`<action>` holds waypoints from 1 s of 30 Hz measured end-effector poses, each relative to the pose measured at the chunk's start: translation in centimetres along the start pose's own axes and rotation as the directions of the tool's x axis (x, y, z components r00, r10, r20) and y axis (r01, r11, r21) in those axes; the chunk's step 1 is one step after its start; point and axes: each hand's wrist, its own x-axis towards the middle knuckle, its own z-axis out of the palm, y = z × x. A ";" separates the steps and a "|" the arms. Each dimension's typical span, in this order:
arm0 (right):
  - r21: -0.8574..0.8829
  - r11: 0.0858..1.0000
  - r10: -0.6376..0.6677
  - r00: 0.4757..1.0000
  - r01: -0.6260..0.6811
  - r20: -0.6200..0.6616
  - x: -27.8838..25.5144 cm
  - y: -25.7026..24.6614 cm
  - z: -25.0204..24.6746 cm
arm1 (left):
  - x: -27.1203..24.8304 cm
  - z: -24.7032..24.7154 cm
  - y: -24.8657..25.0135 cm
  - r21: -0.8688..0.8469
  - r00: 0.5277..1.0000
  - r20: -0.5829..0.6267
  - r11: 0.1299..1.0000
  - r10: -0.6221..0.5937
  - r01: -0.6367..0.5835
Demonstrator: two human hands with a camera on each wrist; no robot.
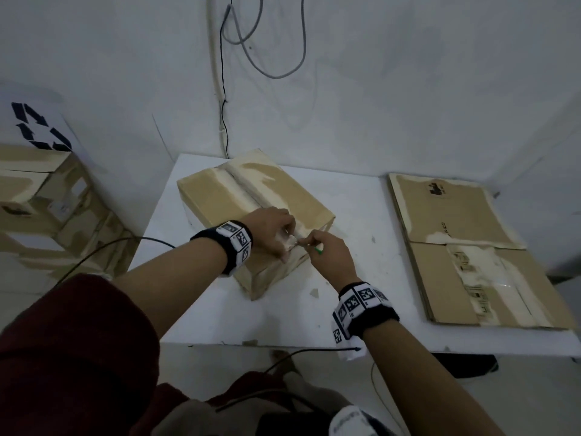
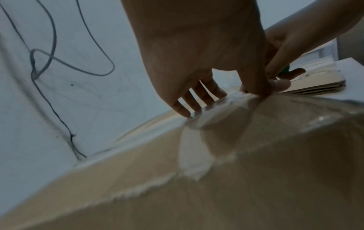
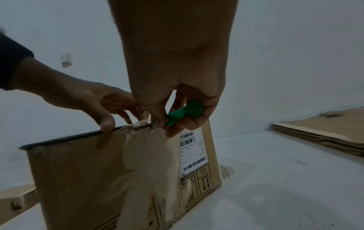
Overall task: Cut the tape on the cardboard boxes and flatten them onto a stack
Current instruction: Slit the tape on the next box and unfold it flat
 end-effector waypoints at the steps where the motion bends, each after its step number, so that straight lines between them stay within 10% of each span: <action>1: 0.003 1.000 0.004 1.000 -0.004 -0.003 0.1 0.0 0.0 | 0.2 -0.4 0.2 0.012 0.998 0.049 1.000 -0.024 0.024; 8: -0.076 0.988 -0.147 0.981 0.138 -0.127 -0.9 1.0 -0.3 | 1.2 -0.7 1.3 0.124 0.990 0.110 0.990 -0.086 0.072; 11: 0.177 0.983 -0.016 0.976 0.055 -0.219 -0.9 1.4 -0.4 | 0.9 -0.6 1.3 0.125 0.992 0.092 0.990 -0.082 0.070; 21: 0.573 0.783 0.266 0.963 -0.242 0.042 -1.1 0.6 2.1 | 0.0 -0.7 1.8 0.127 0.994 0.072 0.989 -0.079 0.069; 30: 0.453 0.876 0.242 0.962 -0.163 -0.123 -1.6 -0.1 2.9 | -0.7 -0.7 1.6 0.102 0.997 0.043 0.993 -0.069 0.064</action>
